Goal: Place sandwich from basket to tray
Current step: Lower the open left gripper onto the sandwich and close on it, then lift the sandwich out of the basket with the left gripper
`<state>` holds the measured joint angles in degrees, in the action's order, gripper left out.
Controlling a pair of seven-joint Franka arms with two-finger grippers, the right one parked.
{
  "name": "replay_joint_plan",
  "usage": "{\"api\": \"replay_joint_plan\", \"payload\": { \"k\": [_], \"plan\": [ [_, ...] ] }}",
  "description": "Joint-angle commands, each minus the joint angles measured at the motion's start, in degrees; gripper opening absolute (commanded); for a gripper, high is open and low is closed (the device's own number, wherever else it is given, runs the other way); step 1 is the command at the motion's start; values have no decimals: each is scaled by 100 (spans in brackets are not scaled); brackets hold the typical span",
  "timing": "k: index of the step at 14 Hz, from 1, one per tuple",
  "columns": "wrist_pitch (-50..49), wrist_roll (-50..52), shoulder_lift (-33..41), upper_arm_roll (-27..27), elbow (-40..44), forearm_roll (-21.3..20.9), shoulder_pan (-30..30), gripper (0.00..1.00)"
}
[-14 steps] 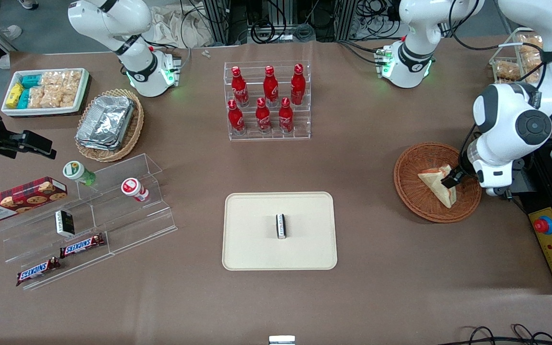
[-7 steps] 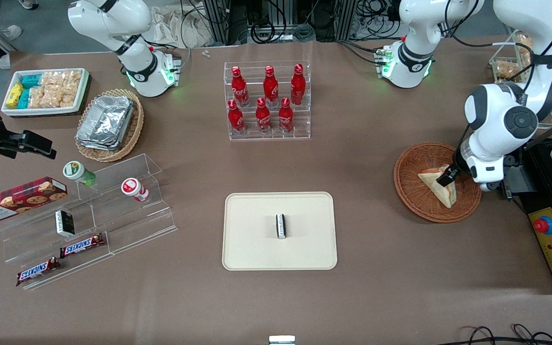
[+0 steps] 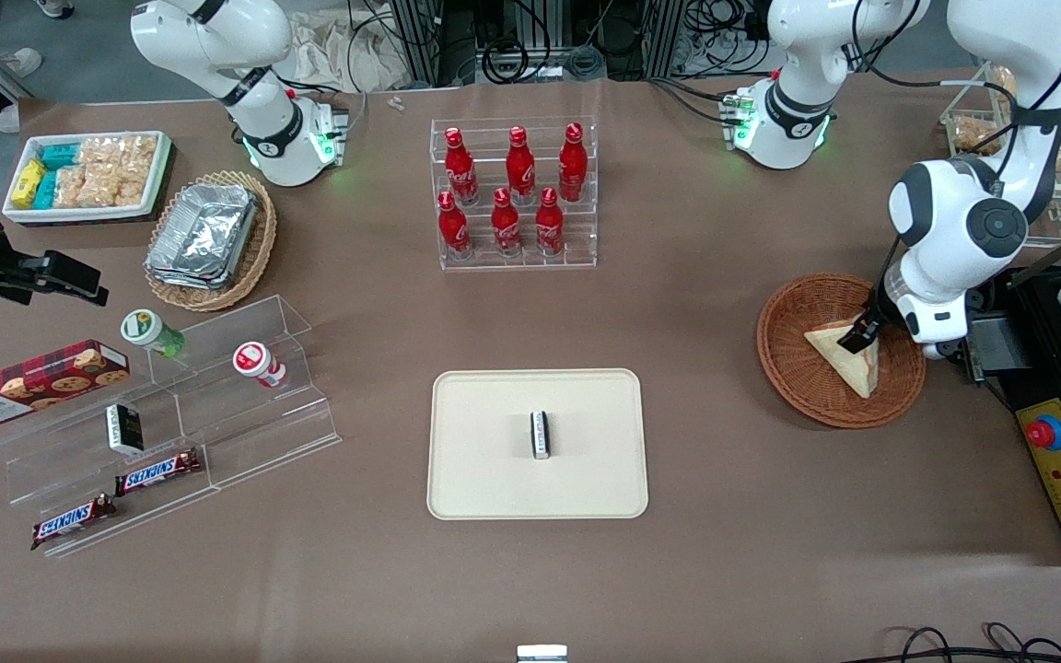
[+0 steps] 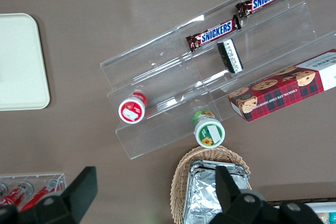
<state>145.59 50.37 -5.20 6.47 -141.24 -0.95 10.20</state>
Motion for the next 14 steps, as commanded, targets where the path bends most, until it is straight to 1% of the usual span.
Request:
{"api": "replay_joint_plan", "payload": {
  "k": [1, 5, 6, 8, 10, 12, 14],
  "plan": [
    [469, 324, -60, 48, -132, 122, 17, 0],
    [339, 281, 176, 92, -105, 87, -27, 0],
    [77, 185, 273, 92, -27, 87, -27, 0],
    [-861, -131, 536, 83, 393, 87, -27, 0],
    [-2203, -351, 643, 65, 1243, 87, -1, 0],
    [-3820, -588, 538, 74, 2577, 121, -9, 0],
    [-4887, -1027, 476, 74, 3713, 139, -18, 0]
  ]
}}
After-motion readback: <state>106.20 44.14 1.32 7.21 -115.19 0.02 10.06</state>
